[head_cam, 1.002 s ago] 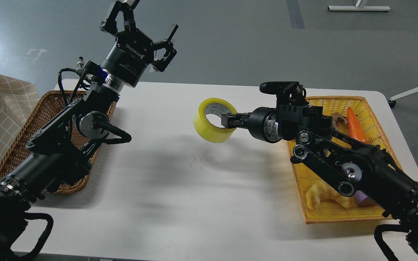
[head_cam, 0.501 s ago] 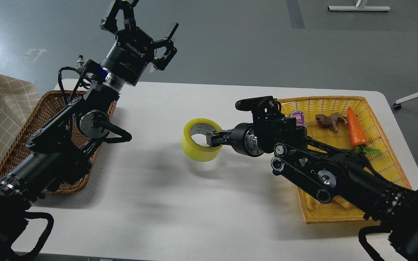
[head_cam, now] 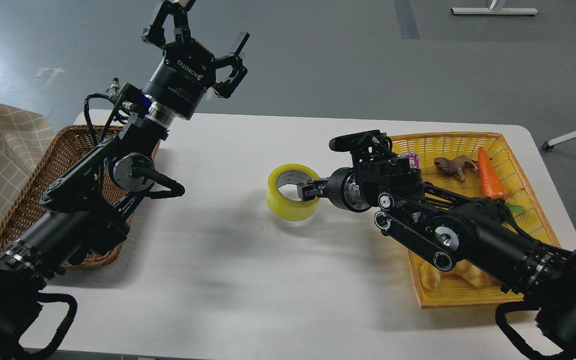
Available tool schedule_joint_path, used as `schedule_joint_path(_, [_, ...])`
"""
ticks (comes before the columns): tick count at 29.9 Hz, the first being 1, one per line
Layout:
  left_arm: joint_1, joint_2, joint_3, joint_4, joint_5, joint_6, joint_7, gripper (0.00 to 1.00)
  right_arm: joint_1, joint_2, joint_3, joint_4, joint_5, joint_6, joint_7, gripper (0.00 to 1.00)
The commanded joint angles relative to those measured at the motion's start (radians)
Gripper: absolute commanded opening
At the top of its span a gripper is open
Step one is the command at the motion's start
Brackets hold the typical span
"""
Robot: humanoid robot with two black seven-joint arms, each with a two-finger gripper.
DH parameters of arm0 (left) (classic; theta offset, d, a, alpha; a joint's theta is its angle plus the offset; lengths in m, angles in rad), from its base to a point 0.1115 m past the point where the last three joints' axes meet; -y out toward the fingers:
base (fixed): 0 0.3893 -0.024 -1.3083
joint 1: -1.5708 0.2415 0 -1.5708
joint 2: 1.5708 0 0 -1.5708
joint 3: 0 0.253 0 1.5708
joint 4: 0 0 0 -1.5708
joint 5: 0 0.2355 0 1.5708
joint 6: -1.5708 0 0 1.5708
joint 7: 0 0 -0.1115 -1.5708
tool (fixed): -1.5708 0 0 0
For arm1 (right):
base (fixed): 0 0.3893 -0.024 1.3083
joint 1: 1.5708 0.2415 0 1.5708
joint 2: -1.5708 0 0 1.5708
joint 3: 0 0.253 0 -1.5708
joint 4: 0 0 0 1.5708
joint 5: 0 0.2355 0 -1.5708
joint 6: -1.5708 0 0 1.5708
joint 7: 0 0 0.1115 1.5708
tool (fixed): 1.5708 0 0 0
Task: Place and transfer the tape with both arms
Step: 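Carry the tape roll toward the table center and lower it, then hold the tape roll on the table with the right gripper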
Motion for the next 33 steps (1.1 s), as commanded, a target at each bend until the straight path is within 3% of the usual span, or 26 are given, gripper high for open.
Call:
schedule_joint_path(1, [0.0,0.0,0.0,-0.001,0.0,0.0,0.0,0.98,-0.002,0.0,-0.003,0.001,0.001,0.0,0.0,0.0])
schedule_joint_path(33, [0.0,-0.002,-0.002,0.0,-0.001,0.0,0.0,0.98,-0.017,0.0,-0.039,0.0,-0.004,0.0,0.002,0.0])
